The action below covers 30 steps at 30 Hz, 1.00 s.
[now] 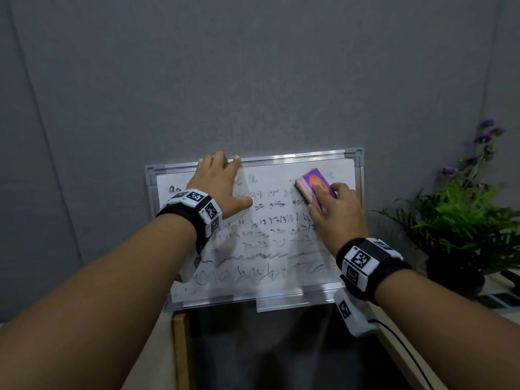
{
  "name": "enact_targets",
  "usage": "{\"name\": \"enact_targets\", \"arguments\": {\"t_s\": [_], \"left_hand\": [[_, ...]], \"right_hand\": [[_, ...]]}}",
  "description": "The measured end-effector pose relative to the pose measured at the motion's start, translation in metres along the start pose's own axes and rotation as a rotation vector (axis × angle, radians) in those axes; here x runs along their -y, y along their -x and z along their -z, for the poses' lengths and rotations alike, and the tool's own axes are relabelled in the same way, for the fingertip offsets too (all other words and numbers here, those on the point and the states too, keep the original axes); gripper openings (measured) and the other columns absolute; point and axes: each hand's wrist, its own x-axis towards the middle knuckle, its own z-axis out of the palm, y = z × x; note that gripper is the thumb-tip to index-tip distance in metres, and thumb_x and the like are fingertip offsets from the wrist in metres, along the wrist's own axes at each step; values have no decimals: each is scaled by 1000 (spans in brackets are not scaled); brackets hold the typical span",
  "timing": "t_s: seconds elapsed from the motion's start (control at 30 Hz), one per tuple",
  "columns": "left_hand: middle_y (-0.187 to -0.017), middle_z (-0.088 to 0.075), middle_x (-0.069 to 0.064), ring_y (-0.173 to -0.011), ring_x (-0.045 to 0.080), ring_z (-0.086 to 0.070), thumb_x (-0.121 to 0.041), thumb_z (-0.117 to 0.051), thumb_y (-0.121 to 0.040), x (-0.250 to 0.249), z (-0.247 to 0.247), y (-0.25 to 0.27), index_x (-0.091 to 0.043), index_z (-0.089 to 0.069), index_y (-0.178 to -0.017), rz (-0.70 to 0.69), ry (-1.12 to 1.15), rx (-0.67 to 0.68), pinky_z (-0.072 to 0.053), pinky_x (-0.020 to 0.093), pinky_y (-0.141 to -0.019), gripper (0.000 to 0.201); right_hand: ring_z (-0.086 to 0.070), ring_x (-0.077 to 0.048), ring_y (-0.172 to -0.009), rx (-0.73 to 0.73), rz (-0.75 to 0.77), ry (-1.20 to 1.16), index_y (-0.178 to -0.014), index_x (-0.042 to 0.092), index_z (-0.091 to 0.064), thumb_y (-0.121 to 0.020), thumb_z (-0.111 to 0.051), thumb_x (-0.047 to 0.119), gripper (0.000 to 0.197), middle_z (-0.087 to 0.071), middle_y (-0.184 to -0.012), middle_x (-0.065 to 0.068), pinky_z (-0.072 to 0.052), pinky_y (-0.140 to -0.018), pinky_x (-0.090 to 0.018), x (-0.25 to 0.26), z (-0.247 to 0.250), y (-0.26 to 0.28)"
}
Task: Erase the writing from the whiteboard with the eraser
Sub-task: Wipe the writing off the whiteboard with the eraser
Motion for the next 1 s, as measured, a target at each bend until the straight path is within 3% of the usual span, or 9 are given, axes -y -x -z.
{"name": "enact_targets", "arguments": {"t_s": [1.0], "left_hand": [[-131,-34,5,-124,27,-31,-59,-59,-70,1,-3,0,-22,-26,-146,5,-11,-12,-32,44,-109,91]], "right_hand": [[-42,-27,-115,-26,-115,4,-138,19,-46,-93,-52,32,47,-45,-128,-14,-44,-90,-40,-21,4,3]]}}
